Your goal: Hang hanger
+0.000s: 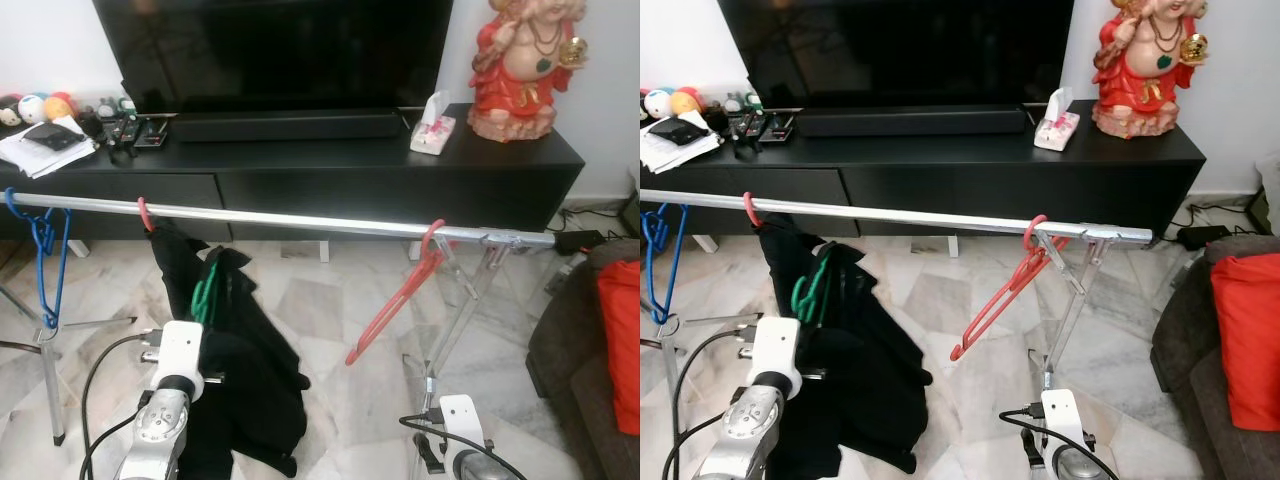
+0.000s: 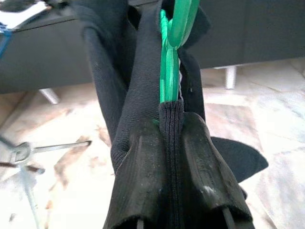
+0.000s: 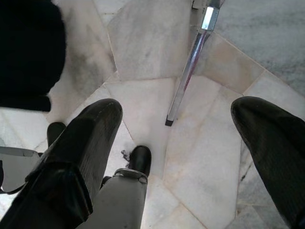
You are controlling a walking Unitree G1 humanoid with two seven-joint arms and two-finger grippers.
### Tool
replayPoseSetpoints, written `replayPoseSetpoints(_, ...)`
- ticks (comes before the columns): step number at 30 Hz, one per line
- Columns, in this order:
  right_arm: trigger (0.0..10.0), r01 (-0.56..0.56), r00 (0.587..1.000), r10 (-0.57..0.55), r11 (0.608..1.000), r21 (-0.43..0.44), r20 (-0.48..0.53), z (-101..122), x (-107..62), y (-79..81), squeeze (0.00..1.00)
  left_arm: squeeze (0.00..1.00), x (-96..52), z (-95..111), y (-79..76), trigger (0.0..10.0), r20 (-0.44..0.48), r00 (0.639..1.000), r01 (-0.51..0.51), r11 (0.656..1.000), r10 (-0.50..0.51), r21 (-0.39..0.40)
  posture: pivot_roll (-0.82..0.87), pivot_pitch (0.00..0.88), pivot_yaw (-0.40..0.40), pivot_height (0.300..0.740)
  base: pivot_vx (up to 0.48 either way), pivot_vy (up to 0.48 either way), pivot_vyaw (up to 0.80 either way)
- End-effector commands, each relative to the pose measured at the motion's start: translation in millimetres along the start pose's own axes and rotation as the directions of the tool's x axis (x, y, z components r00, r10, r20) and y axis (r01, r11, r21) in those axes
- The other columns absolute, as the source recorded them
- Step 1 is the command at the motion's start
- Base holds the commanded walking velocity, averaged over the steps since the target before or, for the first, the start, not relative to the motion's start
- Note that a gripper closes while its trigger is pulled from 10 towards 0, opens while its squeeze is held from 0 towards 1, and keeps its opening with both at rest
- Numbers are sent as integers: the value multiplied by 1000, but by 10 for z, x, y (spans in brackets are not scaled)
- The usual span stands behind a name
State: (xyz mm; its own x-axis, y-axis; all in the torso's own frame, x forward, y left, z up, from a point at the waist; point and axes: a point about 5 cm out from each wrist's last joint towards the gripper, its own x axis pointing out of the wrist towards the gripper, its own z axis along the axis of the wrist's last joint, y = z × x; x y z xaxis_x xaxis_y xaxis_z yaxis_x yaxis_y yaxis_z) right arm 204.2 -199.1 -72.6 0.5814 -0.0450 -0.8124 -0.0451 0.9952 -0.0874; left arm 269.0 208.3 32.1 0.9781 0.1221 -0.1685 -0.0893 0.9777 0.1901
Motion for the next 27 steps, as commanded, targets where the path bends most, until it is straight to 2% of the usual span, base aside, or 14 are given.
replayPoseSetpoints(1, 10000, -3, 1000, 3, 1000, -6, 11, 23, 2, 6, 0, 0, 41, 149, 40, 10000, 74, 997, -37, 999, 38, -5, -145, 0, 45, 740, 0, 0, 0)
replayPoseSetpoints(3, 10000, -6, 1000, 6, 1000, -1, 19, 47, 5, 6, 0, 0, 82, 201, -6, 10000, 88, 995, -40, 999, 40, -7, -147, 0, 45, 740, 0, -126, 0)
replayPoseSetpoints(5, 10000, -11, 1000, 11, 1000, -27, 21, 58, 6, 14, 0, 0, 85, 211, -17, 10000, 93, 995, -40, 999, 41, -7, -151, 0, 44, 740, 0, -255, 0)
replayPoseSetpoints(9, 10000, -32, 999, 32, 999, -13, 40, 75, 7, 40, 0, 0, 75, 227, -16, 10000, 108, 993, -53, 998, 55, -19, -149, 0, 40, 740, 0, -263, 0)
replayPoseSetpoints(11, 10000, -34, 999, 34, 999, -12, 34, 66, 7, 46, 0, 0, 70, 240, 22, 10000, 115, 989, -81, 995, 88, -62, -146, 0, 38, 740, 0, -261, 800)
replayPoseSetpoints(18, 10000, -51, 998, 51, 999, 10, 41, 97, 12, 71, 0, 0, 59, 244, 18, 10000, 129, 988, -80, 994, 89, -77, -143, 0, 31, 740, 0, 0, 0)
replayPoseSetpoints(27, 10000, -57, 997, 57, 998, 9, 54, 153, 19, 88, 0, 0, 18, 264, -108, 10000, 181, 983, 3, 998, 9, -67, -144, 0, 19, 740, 0, 0, 0)
